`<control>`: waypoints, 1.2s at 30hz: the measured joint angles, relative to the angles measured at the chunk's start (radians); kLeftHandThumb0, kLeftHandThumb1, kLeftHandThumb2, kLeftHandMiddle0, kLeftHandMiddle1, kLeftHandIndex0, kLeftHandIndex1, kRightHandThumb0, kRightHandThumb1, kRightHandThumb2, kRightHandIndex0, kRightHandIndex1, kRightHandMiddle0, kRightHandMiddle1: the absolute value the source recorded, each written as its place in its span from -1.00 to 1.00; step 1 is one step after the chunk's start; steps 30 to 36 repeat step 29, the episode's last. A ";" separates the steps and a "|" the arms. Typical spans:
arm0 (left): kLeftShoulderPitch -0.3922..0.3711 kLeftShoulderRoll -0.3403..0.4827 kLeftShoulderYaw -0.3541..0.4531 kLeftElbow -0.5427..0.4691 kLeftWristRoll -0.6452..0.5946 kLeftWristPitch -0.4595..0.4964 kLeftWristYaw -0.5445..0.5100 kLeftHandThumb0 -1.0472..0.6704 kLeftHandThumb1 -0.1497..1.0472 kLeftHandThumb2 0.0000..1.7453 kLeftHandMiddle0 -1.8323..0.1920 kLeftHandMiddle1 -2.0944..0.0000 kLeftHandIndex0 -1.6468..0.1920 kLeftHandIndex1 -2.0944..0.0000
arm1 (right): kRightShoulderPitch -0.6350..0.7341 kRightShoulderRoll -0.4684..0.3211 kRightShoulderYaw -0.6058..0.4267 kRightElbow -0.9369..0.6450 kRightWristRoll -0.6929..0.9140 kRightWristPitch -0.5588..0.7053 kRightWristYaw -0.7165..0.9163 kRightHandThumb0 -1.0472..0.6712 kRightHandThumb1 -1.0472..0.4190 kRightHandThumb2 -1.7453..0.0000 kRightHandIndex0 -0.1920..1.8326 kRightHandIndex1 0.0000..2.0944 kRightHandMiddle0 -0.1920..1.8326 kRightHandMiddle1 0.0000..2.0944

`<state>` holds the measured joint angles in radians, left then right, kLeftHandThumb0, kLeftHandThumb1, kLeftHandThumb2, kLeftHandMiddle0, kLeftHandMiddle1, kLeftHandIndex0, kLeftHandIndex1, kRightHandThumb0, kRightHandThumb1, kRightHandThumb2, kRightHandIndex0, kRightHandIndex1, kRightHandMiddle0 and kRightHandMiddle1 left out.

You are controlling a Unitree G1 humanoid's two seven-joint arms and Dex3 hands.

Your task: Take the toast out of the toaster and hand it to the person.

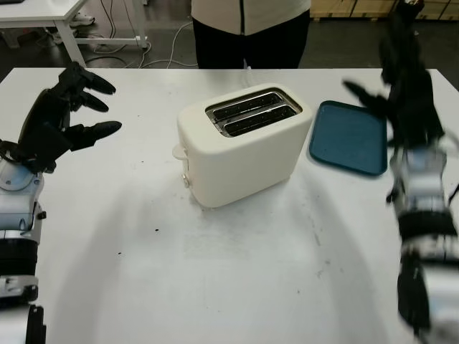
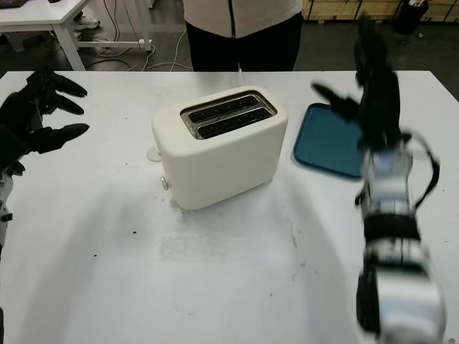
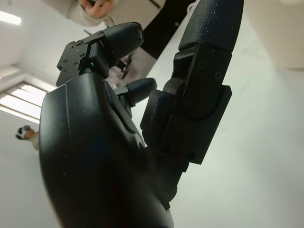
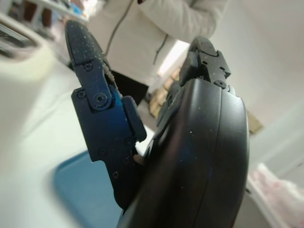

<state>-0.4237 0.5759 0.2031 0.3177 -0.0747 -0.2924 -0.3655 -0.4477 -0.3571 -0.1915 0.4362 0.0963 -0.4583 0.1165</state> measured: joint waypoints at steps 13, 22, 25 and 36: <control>0.290 -0.224 0.027 -0.203 -0.079 0.005 0.064 -1.00 0.74 -0.99 0.75 -0.39 0.65 -0.24 | 0.522 0.233 0.174 -0.585 0.060 0.134 0.041 -0.59 -0.82 0.94 -0.76 -0.99 -0.74 -1.00; 0.351 -0.355 -0.039 -0.201 -0.046 -0.070 0.109 -1.00 0.78 -0.99 0.76 -0.39 0.66 -0.26 | 0.634 0.308 0.249 -0.635 0.036 0.240 0.016 -0.75 -0.83 0.77 -0.81 -1.00 -0.81 -1.00; 0.346 -0.370 -0.049 -0.144 -0.039 -0.075 0.111 -1.00 0.78 -0.99 0.77 -0.44 0.66 -0.29 | 0.636 0.325 0.262 -0.635 0.032 0.279 -0.001 -0.77 -0.83 0.76 -0.81 -1.00 -0.81 -1.00; 0.333 -0.371 -0.047 -0.079 -0.038 -0.093 0.119 -1.00 0.77 -1.00 0.78 -0.49 0.68 -0.33 | 0.636 0.341 0.268 -0.638 0.002 0.318 -0.033 -0.75 -0.83 0.77 -0.81 -1.00 -0.81 -1.00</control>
